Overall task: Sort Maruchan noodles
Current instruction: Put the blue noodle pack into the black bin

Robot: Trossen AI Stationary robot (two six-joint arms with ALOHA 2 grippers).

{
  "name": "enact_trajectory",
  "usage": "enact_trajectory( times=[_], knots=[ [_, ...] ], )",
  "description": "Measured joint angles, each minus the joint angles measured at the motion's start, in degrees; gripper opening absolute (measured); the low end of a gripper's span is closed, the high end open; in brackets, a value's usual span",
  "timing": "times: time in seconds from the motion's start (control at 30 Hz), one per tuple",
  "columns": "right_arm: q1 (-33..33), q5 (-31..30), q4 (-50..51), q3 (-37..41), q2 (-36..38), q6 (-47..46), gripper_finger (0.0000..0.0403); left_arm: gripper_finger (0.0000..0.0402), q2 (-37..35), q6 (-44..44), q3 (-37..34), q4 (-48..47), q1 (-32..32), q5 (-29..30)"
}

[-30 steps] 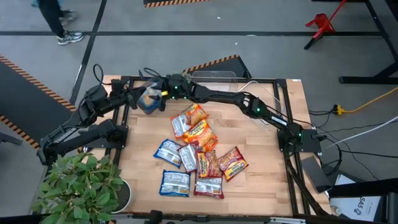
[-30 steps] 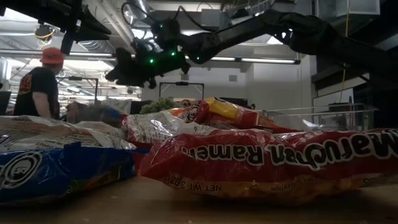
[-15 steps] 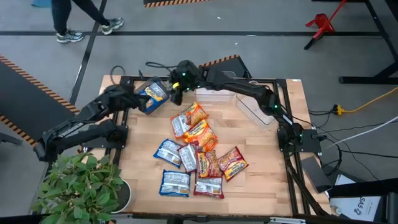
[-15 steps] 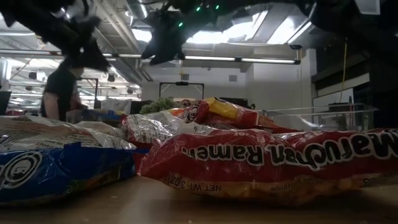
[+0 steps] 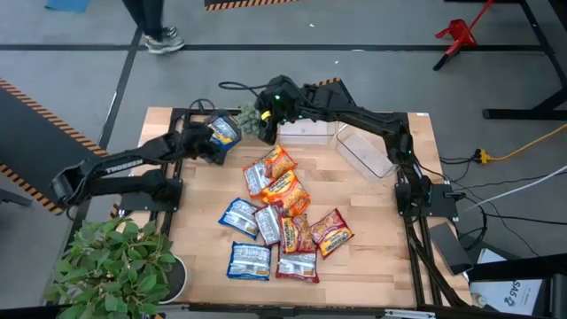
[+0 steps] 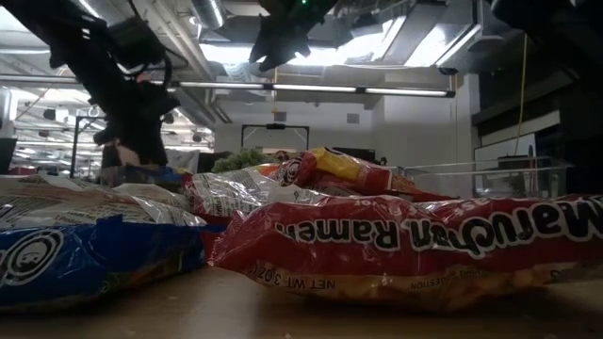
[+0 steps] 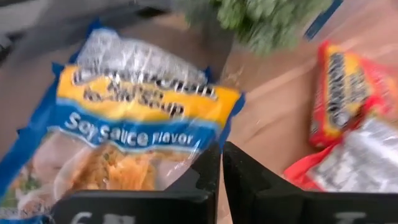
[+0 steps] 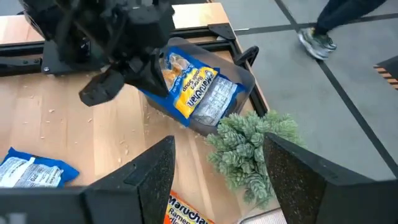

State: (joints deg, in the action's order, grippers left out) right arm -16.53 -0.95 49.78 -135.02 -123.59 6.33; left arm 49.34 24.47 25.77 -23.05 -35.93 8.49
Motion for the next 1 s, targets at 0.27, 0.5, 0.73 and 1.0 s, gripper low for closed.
enact_trajectory(
  times=[0.27,0.5,0.73,1.0],
  knots=[
    [0.0,0.02,3.33,0.02,0.13,0.0,0.023,0.0001,1.64,7.16,0.38,-5.58,-0.01,4.5],
    [0.0,0.04,4.54,0.02,0.13,0.17,0.023,0.0001,1.64,13.9,0.47,-7.62,-0.03,8.39],
    [0.0,0.45,4.48,0.02,0.13,0.2,0.023,0.0,1.6,12.84,5.71,-5.43,1.64,13.03],
    [0.0,0.5,4.67,0.02,0.1,0.2,0.023,0.0,2.96,7.76,5.24,2.54,1.78,8.37]
  ],
)
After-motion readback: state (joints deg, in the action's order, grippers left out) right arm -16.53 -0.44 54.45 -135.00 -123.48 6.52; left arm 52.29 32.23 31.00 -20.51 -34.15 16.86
